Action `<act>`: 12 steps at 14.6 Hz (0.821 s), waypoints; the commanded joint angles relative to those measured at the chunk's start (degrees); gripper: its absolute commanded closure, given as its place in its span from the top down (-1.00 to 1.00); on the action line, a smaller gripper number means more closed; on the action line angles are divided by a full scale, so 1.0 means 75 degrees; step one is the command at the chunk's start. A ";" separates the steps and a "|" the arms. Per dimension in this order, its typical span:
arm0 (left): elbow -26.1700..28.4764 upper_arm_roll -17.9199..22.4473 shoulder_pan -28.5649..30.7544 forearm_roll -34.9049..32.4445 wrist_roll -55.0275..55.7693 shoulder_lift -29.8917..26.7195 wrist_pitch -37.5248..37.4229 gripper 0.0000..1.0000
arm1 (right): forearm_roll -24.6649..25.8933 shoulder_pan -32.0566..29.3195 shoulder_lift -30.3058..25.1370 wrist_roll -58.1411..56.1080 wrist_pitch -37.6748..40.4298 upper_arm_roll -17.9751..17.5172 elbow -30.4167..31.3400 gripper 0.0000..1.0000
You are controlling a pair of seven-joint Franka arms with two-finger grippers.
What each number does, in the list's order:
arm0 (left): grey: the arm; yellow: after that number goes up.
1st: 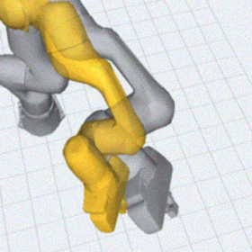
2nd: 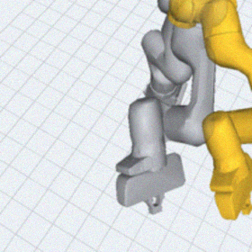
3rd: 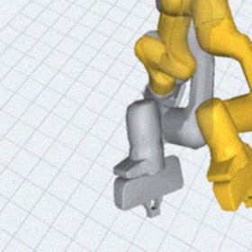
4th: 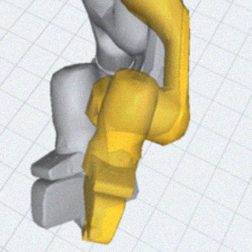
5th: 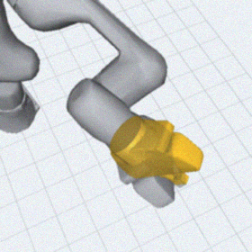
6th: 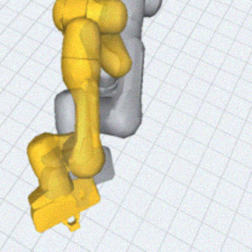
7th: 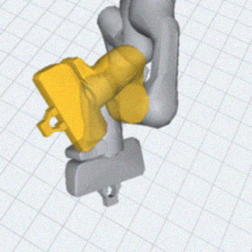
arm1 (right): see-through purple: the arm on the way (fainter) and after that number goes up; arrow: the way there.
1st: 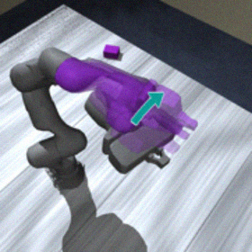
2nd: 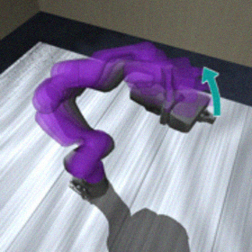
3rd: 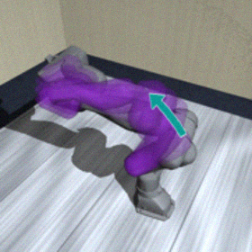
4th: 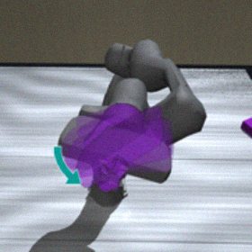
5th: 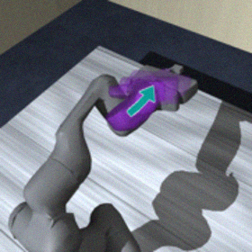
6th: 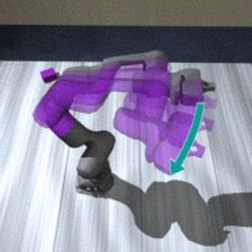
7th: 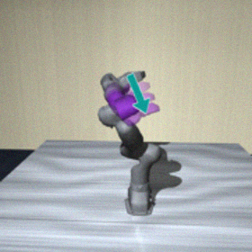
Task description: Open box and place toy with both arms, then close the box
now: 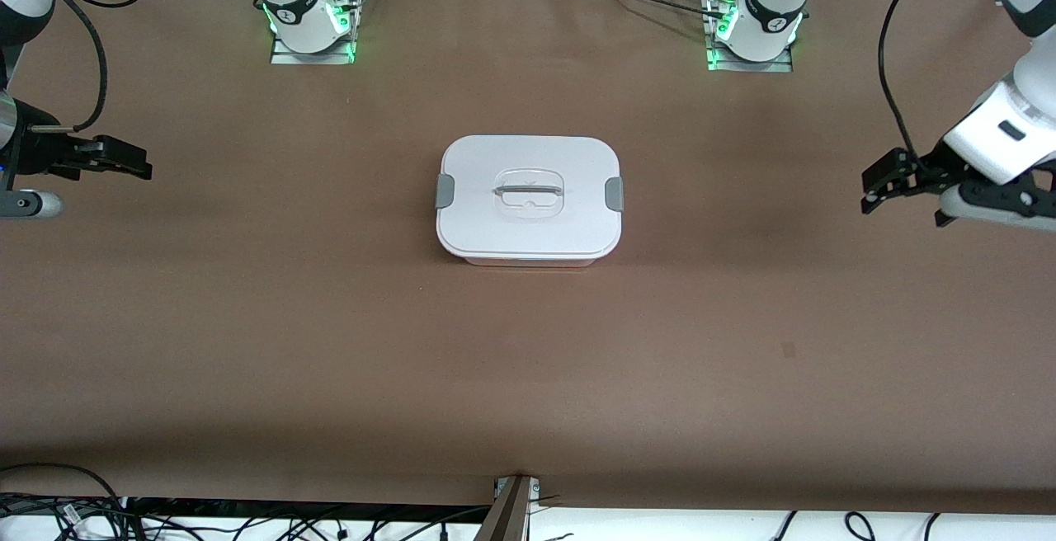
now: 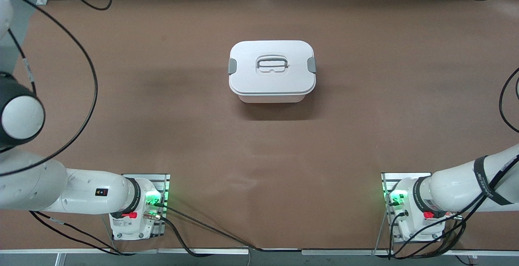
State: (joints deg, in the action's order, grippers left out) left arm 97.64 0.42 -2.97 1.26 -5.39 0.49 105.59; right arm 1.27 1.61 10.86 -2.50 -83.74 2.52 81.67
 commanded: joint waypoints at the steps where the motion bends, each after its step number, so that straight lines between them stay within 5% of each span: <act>1: 0.0717 -0.0033 -0.0038 -0.0143 0.0133 -0.0686 0.0126 1.00 | -0.0123 -0.0004 0.0063 -0.0006 0.0044 0.0004 -0.0166 1.00; 6: -0.0688 -0.0080 -0.0038 -0.0180 0.0168 0.0238 -0.0612 1.00 | -0.0123 -0.0004 0.0063 -0.0006 0.0044 -0.0008 -0.0166 1.00; 12: -0.0937 -0.0115 -0.0120 -0.0192 0.0168 0.0427 -0.0695 1.00 | -0.0111 -0.0004 0.0063 -0.0006 -0.0026 -0.0008 -0.0166 1.00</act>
State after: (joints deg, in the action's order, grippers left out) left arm 92.92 -0.21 -3.36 1.08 -5.03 2.85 102.16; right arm 1.27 1.62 10.87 -2.50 -84.08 2.51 81.66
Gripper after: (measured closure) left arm 0.000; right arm 0.000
